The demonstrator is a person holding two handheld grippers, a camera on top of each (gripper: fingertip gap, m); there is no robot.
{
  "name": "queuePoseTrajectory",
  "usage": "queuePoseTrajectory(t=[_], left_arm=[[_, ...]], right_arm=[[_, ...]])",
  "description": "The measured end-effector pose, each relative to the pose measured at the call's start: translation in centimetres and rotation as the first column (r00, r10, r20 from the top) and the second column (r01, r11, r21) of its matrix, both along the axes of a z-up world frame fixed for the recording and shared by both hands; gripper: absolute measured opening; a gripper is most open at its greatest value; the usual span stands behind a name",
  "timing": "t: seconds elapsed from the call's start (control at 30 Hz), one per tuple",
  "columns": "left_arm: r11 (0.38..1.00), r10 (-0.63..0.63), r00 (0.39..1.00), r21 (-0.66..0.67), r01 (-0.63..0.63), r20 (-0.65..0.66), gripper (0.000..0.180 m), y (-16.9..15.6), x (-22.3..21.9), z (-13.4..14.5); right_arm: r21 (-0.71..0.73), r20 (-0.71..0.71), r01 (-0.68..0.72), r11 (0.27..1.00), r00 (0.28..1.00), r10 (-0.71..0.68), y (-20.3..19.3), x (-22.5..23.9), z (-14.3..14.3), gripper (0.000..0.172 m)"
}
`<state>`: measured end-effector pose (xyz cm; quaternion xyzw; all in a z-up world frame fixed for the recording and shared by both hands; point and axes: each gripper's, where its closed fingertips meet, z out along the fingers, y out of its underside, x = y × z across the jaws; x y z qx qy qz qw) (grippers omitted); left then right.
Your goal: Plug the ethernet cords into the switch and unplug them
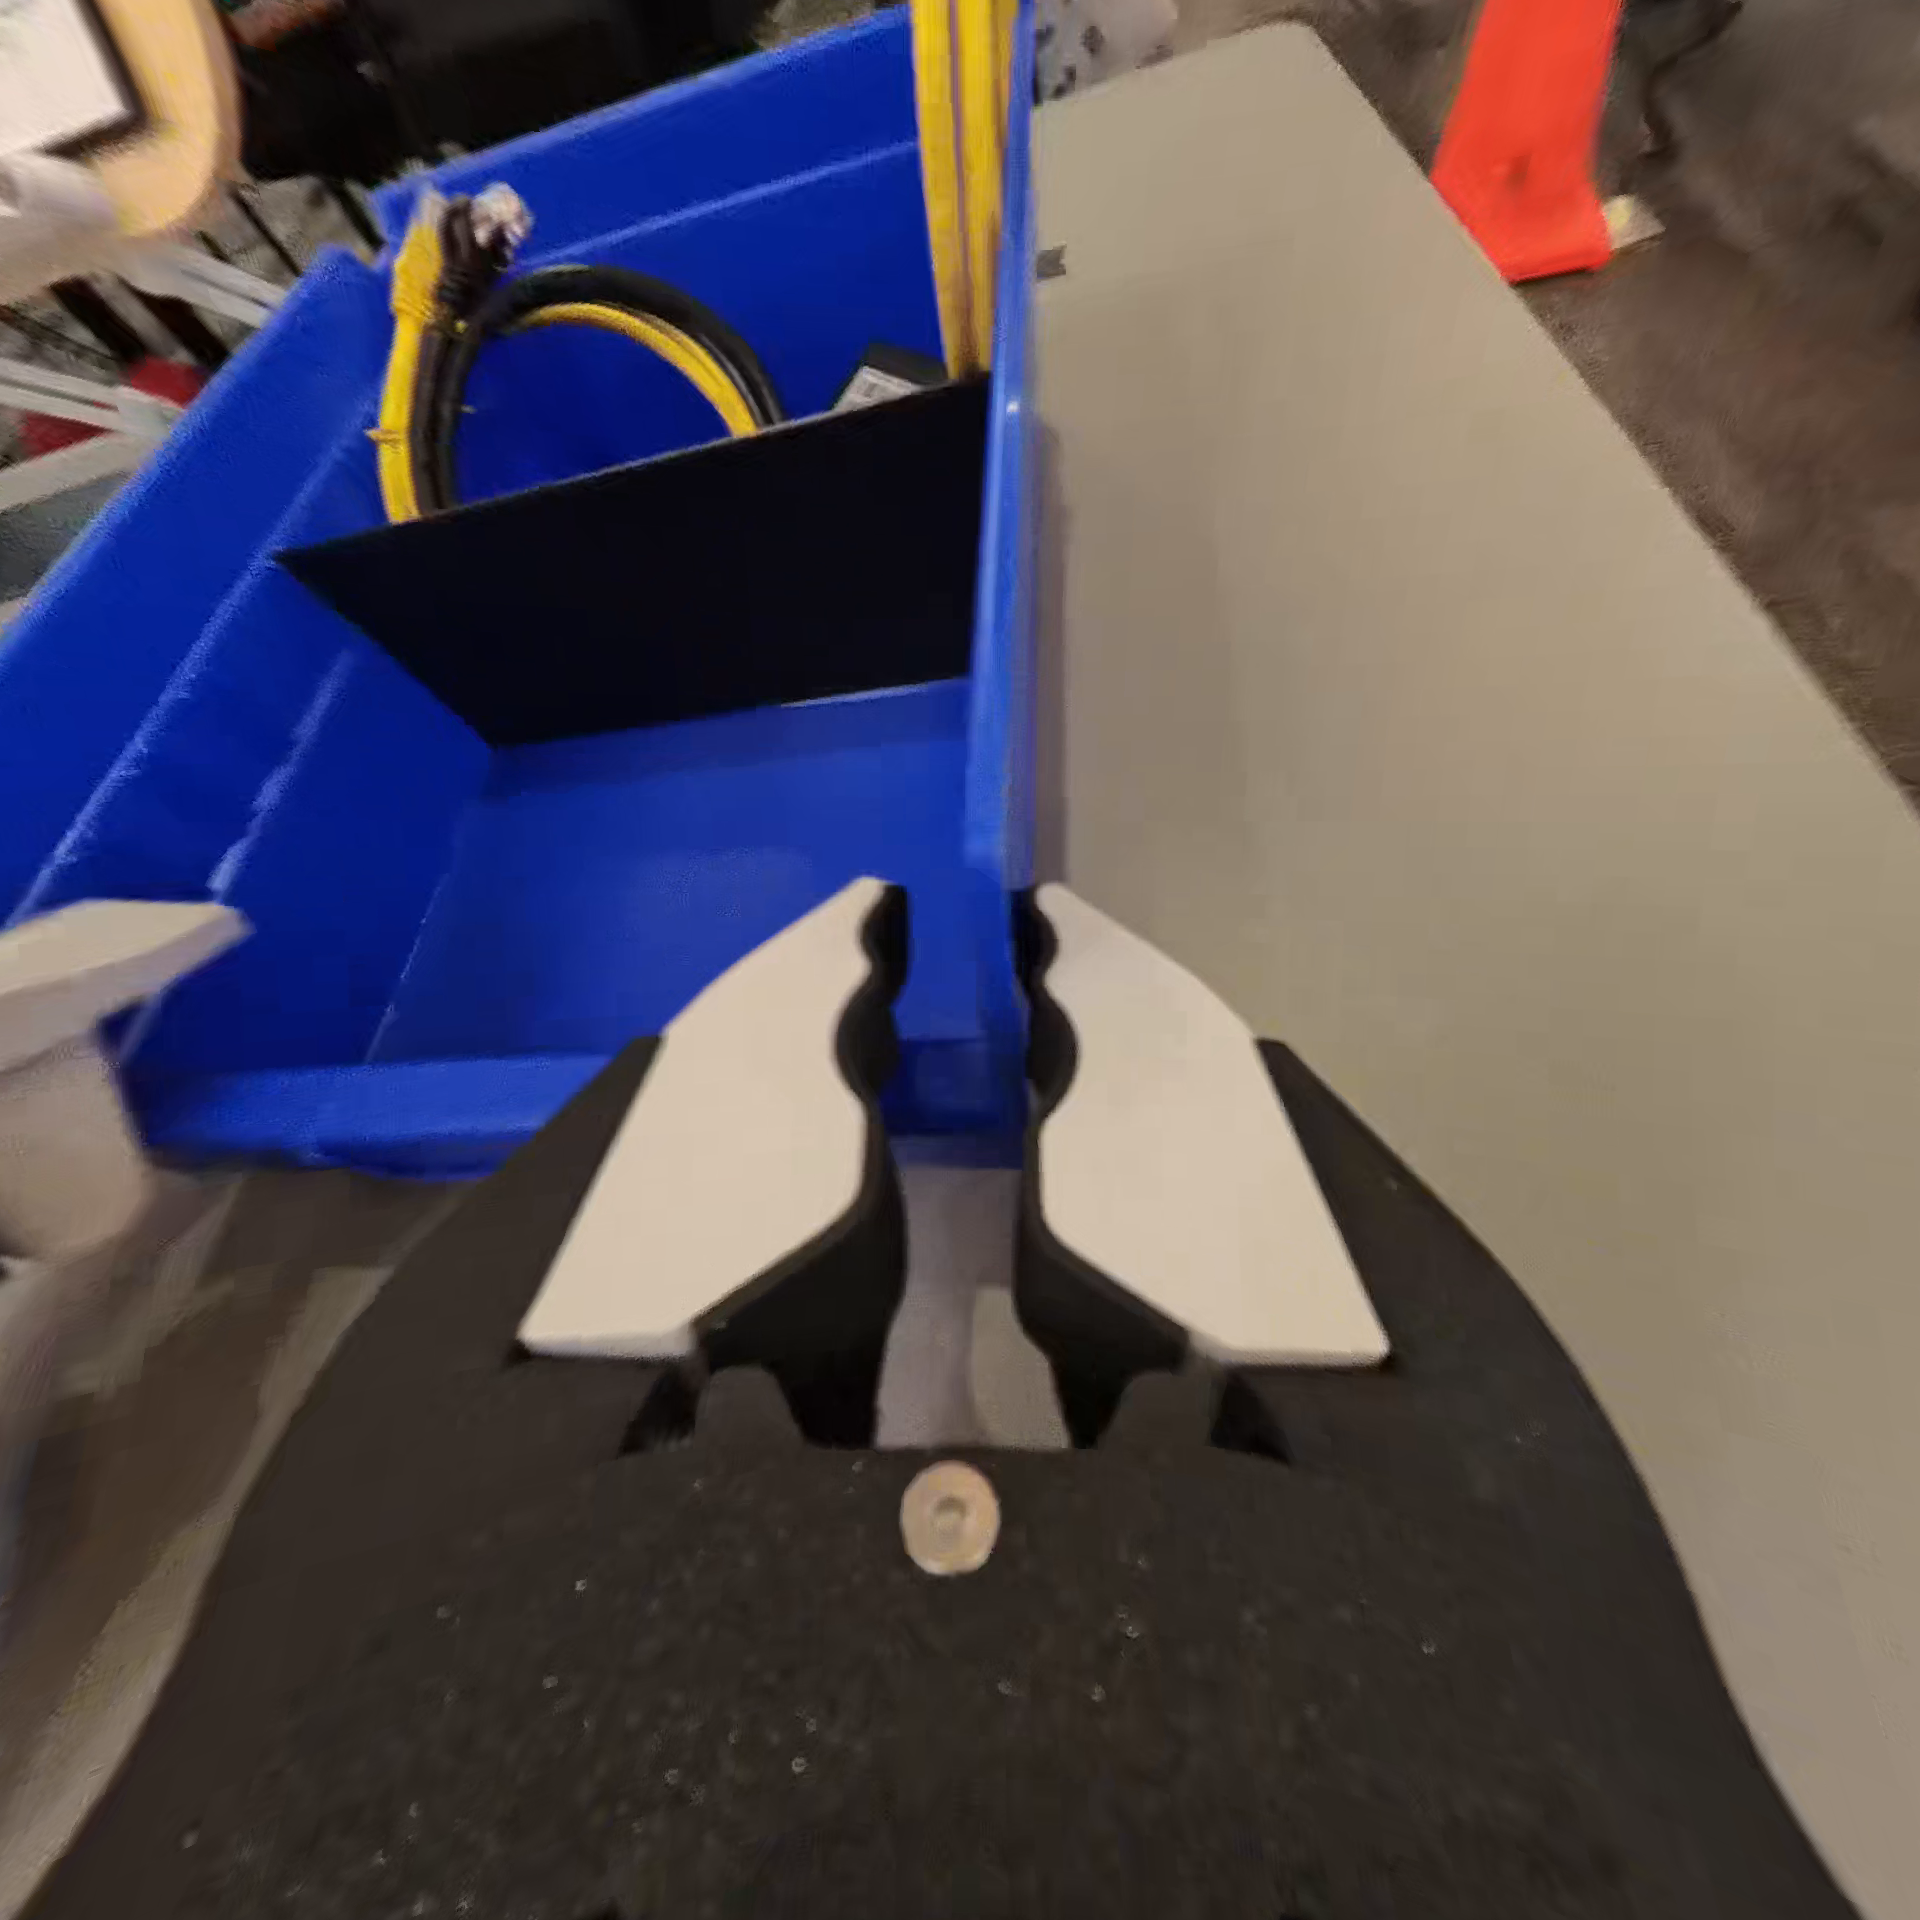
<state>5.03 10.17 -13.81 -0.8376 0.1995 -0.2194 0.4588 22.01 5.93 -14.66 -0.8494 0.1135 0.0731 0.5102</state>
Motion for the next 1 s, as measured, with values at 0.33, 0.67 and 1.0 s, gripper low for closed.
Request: queuePoseTrajectory(t=[0.33,0.67,1.0], left_arm=[[0.974,0.137,0.987,0.191,-0.118,-0.089,0.008,-3.2,-11.7,6.1],[0.924,0.379,0.923,0.079,-0.374,-0.059,0.010,-3.4,-29.0,3.6],[0.950,0.303,0.953,0.065,-0.304,0.030,0.049,-4.0,-29.3,2.4]], right_arm=[[0.123,0.139,-0.124,0.985,0.984,0.107,-2.9,-9.8,5.5,0.005],[-0.005,0.180,-0.338,0.941,0.925,0.333,0.1,-27.3,2.4,0.004],[0.090,0.153,-0.528,0.845,0.845,0.512,0.0,-29.3,1.8,0.032]])
